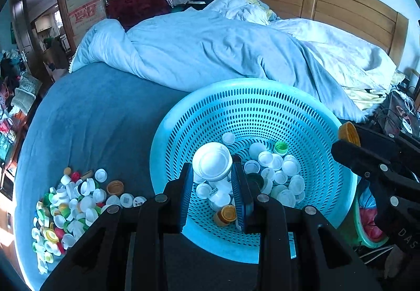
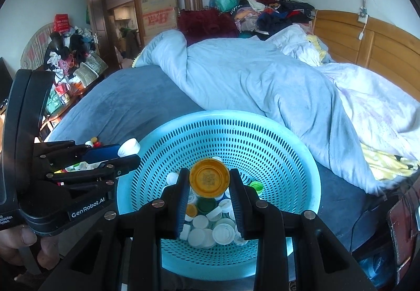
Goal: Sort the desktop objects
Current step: 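Open both grippers to drop the caps into the basket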
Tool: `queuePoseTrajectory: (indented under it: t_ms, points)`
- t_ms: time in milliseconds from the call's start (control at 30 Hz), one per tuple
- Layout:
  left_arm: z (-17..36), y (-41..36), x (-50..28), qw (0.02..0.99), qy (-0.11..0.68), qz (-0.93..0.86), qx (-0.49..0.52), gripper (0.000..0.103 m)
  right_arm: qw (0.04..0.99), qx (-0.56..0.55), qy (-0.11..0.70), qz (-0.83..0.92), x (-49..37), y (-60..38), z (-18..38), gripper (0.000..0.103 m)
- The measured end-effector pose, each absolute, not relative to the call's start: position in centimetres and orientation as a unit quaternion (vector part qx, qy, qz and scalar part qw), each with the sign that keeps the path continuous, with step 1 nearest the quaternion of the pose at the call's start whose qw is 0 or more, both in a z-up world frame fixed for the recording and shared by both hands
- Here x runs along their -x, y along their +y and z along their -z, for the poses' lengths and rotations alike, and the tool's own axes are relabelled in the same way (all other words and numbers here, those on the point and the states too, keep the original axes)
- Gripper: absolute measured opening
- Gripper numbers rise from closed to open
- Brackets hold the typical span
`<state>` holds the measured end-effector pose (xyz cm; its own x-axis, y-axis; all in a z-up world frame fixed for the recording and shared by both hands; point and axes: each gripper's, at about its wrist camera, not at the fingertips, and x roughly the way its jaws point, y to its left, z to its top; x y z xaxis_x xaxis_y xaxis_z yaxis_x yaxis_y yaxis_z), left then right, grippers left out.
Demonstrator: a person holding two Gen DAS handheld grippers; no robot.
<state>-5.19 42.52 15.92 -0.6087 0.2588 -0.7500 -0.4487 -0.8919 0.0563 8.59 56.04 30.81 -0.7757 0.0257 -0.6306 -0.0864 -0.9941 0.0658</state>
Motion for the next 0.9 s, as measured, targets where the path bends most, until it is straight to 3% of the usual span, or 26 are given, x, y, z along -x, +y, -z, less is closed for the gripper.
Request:
queuePoseTrajectory:
  t_ms: [167, 233, 300, 400, 633, 900]
  points:
    - [-15.71, 42.31, 5.45, 0.195, 0.117, -0.887, 0.401, 0.026, 0.031, 0.335, 0.043, -0.941, -8.55, 55.75, -30.67, 0.035]
    - [-15.68, 42.29, 5.43, 0.193, 0.118, -0.888, 0.401, 0.028, 0.032, 0.335, 0.043, -0.941, -8.57, 55.65, -30.70, 0.048]
    - [-15.70, 42.19, 5.40, 0.190, 0.117, -0.889, 0.401, 0.039, 0.035, 0.332, 0.040, -0.942, -8.63, 55.48, -30.73, 0.054]
    - [-15.84, 41.99, 5.43, 0.189, 0.115, -0.890, 0.398, 0.039, 0.035, 0.332, 0.039, -0.942, -8.57, 55.22, -30.74, 0.055]
    - [-15.73, 41.86, 5.50, 0.187, 0.116, -0.890, 0.400, 0.039, 0.039, 0.332, 0.038, -0.942, -8.74, 55.14, -30.57, 0.068]
    - [-15.75, 41.62, 5.58, 0.189, 0.116, -0.890, 0.399, 0.039, 0.038, 0.331, 0.038, -0.942, -8.82, 55.09, -30.56, 0.070]
